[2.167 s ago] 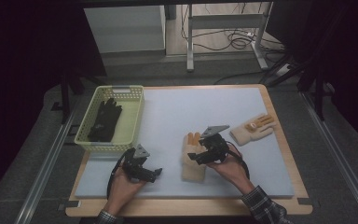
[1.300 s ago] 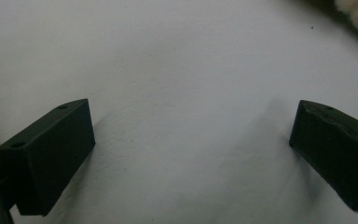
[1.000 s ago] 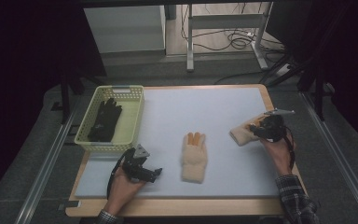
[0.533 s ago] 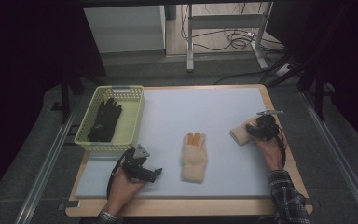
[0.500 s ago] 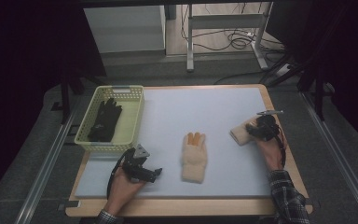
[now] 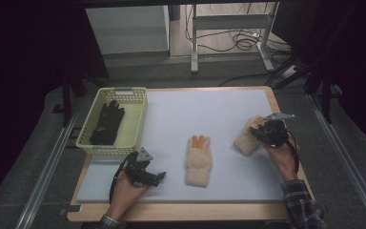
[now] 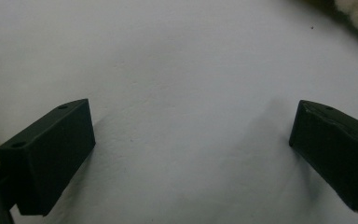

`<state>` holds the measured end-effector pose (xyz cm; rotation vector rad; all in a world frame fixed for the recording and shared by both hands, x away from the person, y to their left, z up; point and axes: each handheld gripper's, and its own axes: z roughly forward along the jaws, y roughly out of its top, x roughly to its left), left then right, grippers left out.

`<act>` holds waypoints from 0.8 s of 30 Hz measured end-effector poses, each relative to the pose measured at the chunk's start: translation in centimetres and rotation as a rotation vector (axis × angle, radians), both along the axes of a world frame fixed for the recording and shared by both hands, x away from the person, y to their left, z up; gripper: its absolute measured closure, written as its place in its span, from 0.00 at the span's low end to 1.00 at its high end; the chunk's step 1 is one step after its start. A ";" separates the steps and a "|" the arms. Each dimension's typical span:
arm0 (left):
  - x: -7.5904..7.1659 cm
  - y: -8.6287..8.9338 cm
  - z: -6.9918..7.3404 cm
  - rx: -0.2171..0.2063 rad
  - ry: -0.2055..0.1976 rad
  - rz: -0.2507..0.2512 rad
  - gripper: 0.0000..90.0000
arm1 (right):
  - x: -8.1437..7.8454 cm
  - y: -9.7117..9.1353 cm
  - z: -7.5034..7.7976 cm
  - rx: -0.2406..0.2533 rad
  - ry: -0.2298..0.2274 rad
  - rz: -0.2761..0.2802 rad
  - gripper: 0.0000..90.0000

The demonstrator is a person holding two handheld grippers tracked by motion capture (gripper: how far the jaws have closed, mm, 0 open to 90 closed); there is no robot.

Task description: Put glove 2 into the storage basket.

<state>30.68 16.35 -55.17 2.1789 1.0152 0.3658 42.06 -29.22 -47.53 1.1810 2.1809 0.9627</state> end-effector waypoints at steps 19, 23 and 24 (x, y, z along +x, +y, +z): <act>0.0 0.0 0.0 -0.001 0.001 0.000 0.00 | -6.7 10.6 4.8 0.067 -0.013 0.533 0.72; 0.0 0.0 0.0 -0.001 0.000 0.000 0.00 | -7.0 13.7 3.7 0.011 0.016 0.613 0.72; 0.0 0.0 0.0 0.000 -0.001 -0.001 0.00 | -6.9 14.3 3.3 -0.007 0.027 0.621 0.72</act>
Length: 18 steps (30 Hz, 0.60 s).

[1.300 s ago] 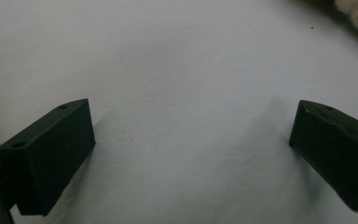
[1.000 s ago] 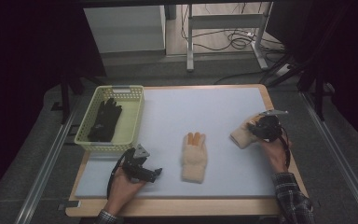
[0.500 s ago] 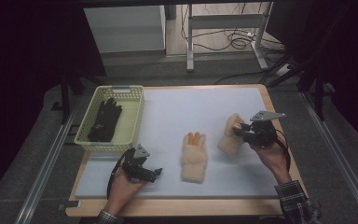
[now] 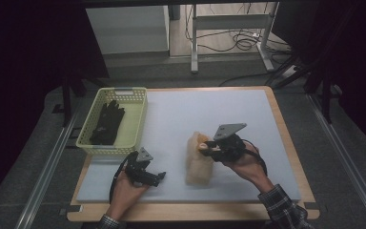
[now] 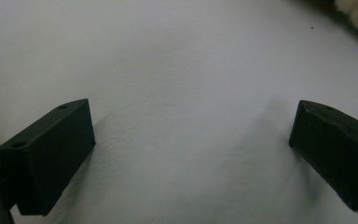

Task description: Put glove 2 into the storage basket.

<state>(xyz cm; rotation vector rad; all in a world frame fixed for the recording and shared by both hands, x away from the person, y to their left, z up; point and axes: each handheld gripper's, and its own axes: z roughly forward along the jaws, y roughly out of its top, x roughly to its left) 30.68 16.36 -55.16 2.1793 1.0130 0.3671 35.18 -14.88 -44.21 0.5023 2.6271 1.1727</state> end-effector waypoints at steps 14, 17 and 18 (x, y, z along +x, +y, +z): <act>0.0 0.0 0.0 0.002 0.000 -0.001 0.00 | 0.7 2.4 -5.4 -0.048 0.143 -0.015 0.42; 0.0 0.0 0.0 0.002 0.000 -0.001 0.00 | 0.7 1.8 -4.5 -0.028 0.127 -0.029 0.40; 0.0 0.0 0.0 0.001 0.000 -0.001 0.00 | 0.7 1.4 -4.2 -0.018 0.121 -0.037 0.40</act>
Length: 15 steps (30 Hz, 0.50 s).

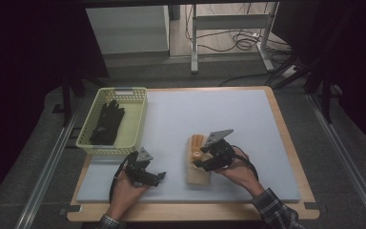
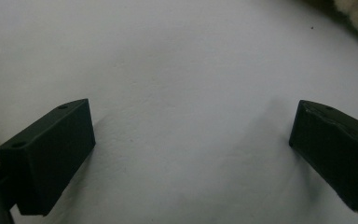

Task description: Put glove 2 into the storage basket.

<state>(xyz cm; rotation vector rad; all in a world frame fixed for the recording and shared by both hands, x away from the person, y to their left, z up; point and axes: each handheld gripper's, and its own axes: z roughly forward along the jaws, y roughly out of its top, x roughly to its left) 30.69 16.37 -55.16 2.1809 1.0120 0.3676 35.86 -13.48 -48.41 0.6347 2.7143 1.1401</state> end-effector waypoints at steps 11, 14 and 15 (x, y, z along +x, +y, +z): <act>0.0 0.0 0.0 -0.001 0.002 0.002 0.00 | -0.4 -5.6 -0.3 0.016 -0.016 -0.151 0.69; 0.0 0.0 0.0 -0.001 0.002 0.002 0.00 | -1.2 -6.1 -1.1 0.008 -0.014 -0.155 0.81; 0.0 0.0 0.0 -0.001 0.001 0.002 0.00 | -1.5 -6.1 -1.5 0.007 -0.009 -0.150 0.84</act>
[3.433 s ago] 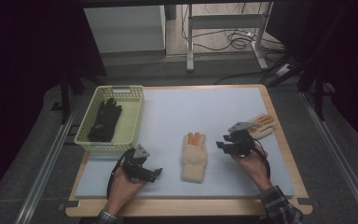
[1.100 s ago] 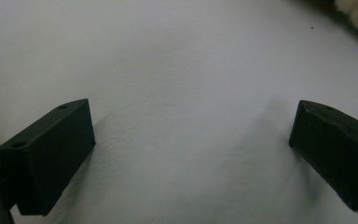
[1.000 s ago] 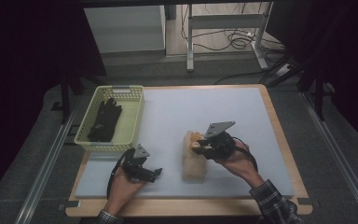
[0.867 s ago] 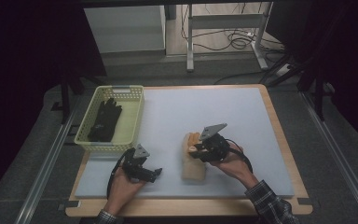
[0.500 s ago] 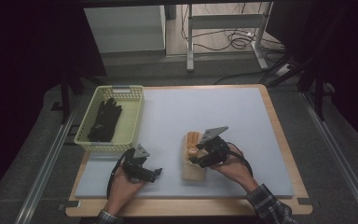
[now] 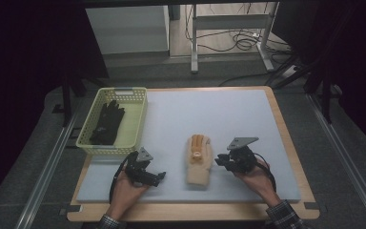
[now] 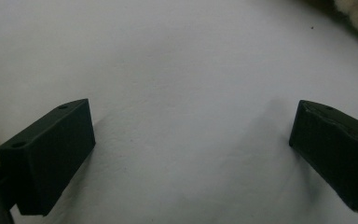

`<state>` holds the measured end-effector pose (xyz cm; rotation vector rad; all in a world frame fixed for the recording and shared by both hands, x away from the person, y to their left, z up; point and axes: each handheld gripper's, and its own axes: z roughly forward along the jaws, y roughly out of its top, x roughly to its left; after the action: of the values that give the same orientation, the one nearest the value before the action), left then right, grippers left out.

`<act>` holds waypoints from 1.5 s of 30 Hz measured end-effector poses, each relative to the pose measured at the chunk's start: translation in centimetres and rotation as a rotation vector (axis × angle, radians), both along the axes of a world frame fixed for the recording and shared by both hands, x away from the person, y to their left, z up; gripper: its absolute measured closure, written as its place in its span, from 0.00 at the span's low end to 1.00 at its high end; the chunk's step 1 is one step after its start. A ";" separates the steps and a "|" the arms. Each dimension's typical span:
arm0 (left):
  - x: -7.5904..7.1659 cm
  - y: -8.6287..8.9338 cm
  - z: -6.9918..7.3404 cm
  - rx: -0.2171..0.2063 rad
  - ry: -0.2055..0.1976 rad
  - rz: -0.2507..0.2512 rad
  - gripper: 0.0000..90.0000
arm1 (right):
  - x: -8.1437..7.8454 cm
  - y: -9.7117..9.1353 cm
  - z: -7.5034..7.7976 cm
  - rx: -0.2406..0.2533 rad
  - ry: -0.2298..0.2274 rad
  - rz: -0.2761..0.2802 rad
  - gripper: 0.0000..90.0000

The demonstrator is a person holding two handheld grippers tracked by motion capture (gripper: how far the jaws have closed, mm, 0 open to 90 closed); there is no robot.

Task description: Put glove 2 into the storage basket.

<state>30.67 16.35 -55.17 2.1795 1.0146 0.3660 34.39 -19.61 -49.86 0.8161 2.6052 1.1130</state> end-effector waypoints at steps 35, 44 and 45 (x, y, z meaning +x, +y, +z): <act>0.0 0.0 0.0 0.001 0.000 0.000 0.00 | 0.5 9.8 -3.6 -0.029 -0.067 0.056 0.89; 0.0 0.0 0.0 -0.002 0.000 0.003 0.00 | 0.2 8.9 -2.8 -0.038 -0.078 0.056 0.79; 0.0 0.0 0.0 -0.002 0.000 0.002 0.00 | 0.1 8.6 -2.6 -0.038 -0.079 0.051 0.77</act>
<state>30.67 16.34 -55.18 2.1766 1.0172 0.3660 34.49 -11.02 -52.43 0.6873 2.5865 1.0832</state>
